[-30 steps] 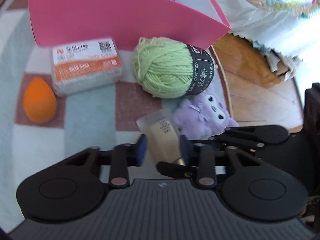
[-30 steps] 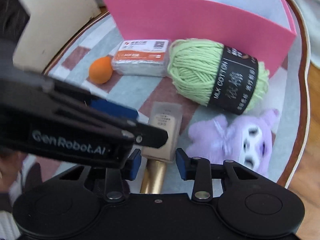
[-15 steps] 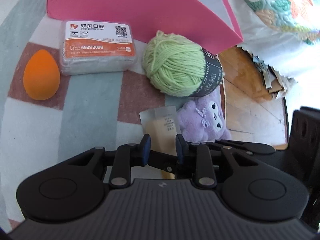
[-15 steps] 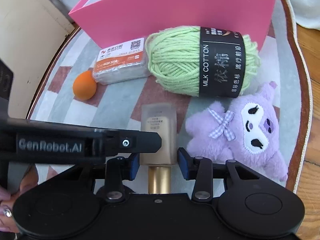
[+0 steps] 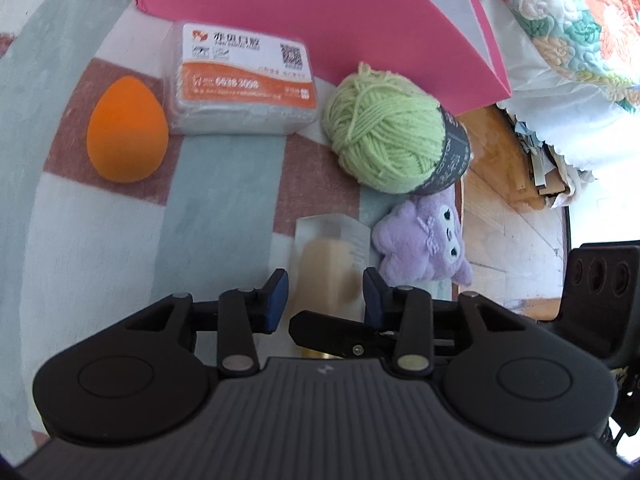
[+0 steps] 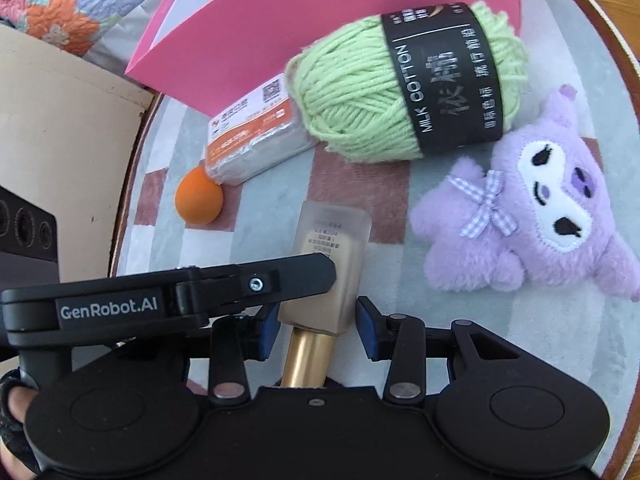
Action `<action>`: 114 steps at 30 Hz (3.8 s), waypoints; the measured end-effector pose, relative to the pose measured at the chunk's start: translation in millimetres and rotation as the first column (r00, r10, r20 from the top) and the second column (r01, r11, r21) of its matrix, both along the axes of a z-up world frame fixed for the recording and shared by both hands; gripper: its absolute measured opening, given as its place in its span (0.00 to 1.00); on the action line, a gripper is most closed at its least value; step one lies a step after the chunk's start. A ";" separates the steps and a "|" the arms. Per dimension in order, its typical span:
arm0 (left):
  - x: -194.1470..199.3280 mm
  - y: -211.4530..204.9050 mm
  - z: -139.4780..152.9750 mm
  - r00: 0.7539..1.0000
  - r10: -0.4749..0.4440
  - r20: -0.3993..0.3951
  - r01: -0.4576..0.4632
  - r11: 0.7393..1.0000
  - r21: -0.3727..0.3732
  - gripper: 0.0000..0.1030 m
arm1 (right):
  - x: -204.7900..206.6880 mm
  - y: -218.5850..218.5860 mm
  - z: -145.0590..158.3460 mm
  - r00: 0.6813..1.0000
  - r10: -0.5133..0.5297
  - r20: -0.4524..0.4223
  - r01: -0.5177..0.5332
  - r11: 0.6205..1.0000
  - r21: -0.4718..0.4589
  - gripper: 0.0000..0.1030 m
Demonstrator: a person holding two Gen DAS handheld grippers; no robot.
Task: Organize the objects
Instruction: 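Lift the foundation bottle with the right gripper toward the pink box, then lower the bottle into the pink box and open the right gripper, then lift the right gripper out of the box toward the purple plush toy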
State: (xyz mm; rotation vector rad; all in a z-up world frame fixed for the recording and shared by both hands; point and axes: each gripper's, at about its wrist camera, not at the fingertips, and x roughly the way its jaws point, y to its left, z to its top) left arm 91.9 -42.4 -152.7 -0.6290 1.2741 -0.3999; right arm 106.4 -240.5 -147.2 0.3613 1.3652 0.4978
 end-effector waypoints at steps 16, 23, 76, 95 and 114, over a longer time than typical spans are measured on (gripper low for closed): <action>-23.3 -2.0 88.2 0.990 -0.094 0.109 0.074 0.981 0.177 0.37 | -36.6 10.5 51.9 0.998 0.000 0.060 -0.004 0.997 0.071 0.44; -4.6 2.2 163.8 0.956 -0.118 0.269 0.067 0.979 0.191 0.36 | -22.0 8.1 118.0 0.974 -0.011 0.224 -0.012 0.995 0.101 0.44; 212.0 -29.7 26.8 0.997 -0.044 0.059 0.030 0.973 0.230 0.32 | 188.1 66.6 34.5 0.941 0.226 0.253 -0.107 0.905 -0.412 0.39; 174.6 -5.7 76.5 0.979 -0.099 0.177 0.042 0.952 0.302 0.39 | 139.1 -17.1 100.9 0.937 0.066 0.343 -0.007 0.985 -0.172 0.45; 63.9 5.3 217.0 0.952 -0.245 0.183 0.153 0.900 0.408 0.51 | 49.1 -34.5 216.5 0.882 0.208 0.422 -0.140 0.973 -0.185 0.61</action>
